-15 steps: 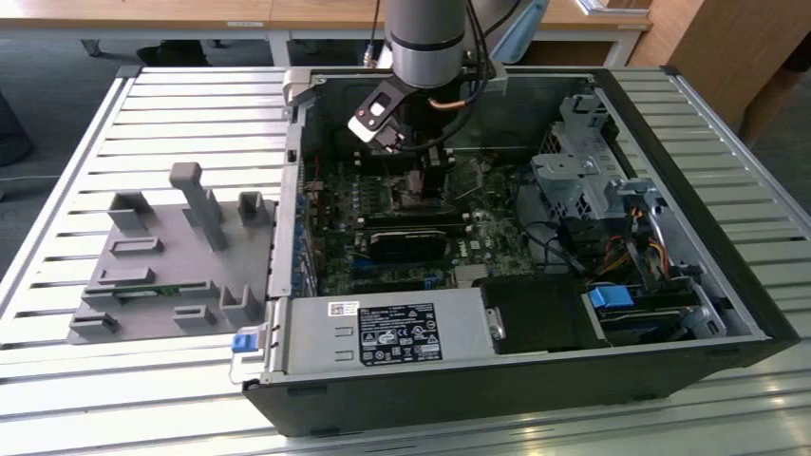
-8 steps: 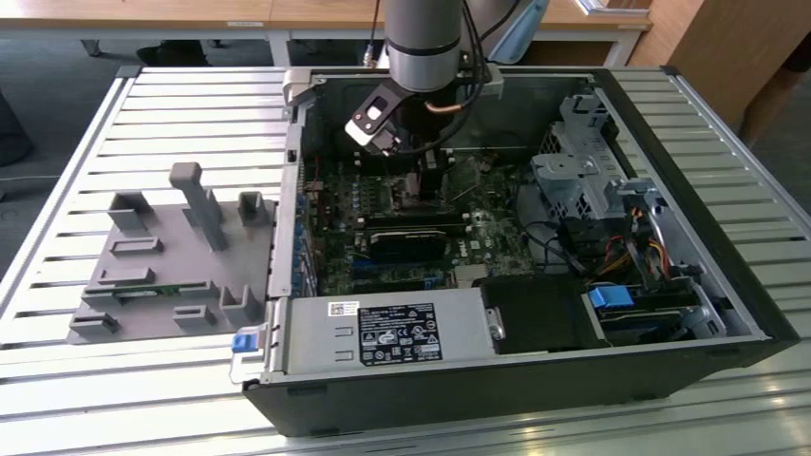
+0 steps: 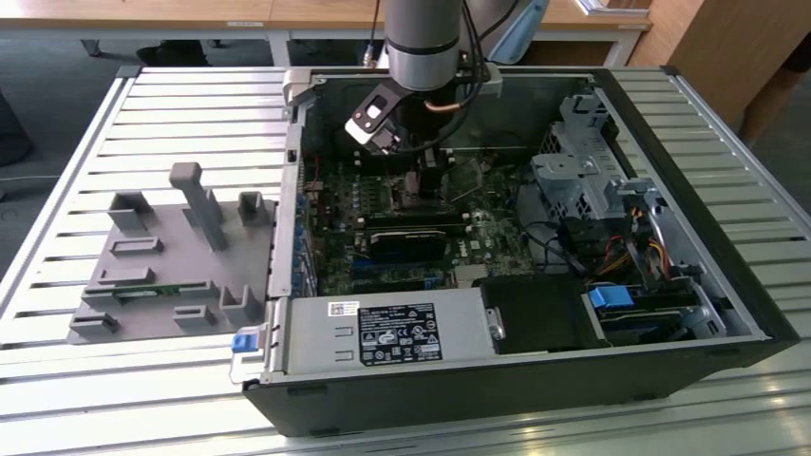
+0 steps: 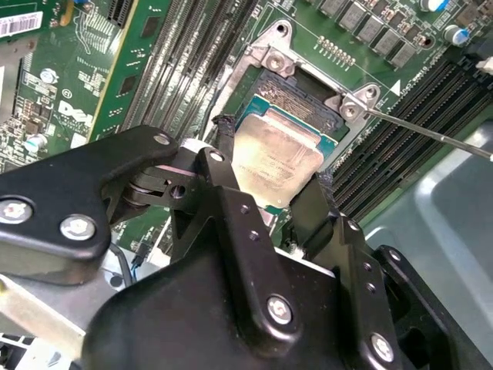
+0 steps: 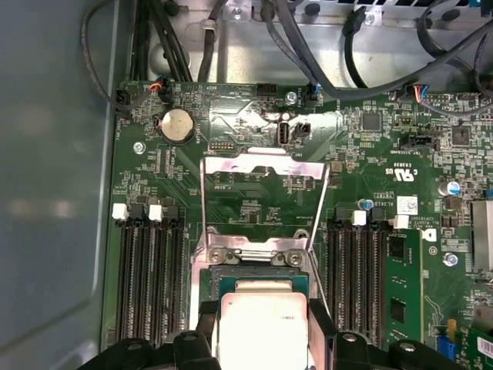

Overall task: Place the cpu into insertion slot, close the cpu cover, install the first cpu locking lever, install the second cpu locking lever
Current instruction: 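Place the cpu into insertion slot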

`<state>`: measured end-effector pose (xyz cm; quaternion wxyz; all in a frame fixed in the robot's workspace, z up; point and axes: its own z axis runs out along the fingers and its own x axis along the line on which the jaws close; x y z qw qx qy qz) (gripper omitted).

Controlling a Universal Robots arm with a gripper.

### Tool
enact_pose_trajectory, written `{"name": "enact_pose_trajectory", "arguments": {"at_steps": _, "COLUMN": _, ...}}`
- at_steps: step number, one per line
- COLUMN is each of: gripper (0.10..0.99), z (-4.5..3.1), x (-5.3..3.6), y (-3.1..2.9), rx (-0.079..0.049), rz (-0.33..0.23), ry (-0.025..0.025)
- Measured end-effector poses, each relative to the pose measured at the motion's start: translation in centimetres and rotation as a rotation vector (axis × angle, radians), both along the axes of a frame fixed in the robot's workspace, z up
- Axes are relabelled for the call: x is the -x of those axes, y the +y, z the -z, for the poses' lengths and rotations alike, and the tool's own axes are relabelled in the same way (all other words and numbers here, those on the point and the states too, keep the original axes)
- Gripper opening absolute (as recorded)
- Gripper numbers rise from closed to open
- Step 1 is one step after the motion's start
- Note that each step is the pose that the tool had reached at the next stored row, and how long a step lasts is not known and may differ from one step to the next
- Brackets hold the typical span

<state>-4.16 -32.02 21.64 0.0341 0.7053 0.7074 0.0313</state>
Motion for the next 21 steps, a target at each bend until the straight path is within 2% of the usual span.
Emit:
{"name": "enact_pose_trajectory", "arguments": {"at_steps": 12, "gripper": 0.541, "z": 1.33, "x": 0.17, "y": 0.06, "rx": 0.0, "rz": 0.012, "ry": 0.0}}
{"name": "enact_pose_trajectory", "arguments": {"at_steps": 21, "gripper": 0.541, "z": 1.95, "x": 0.19, "y": 0.09, "rx": 0.0, "rz": 0.013, "ry": 0.0}}
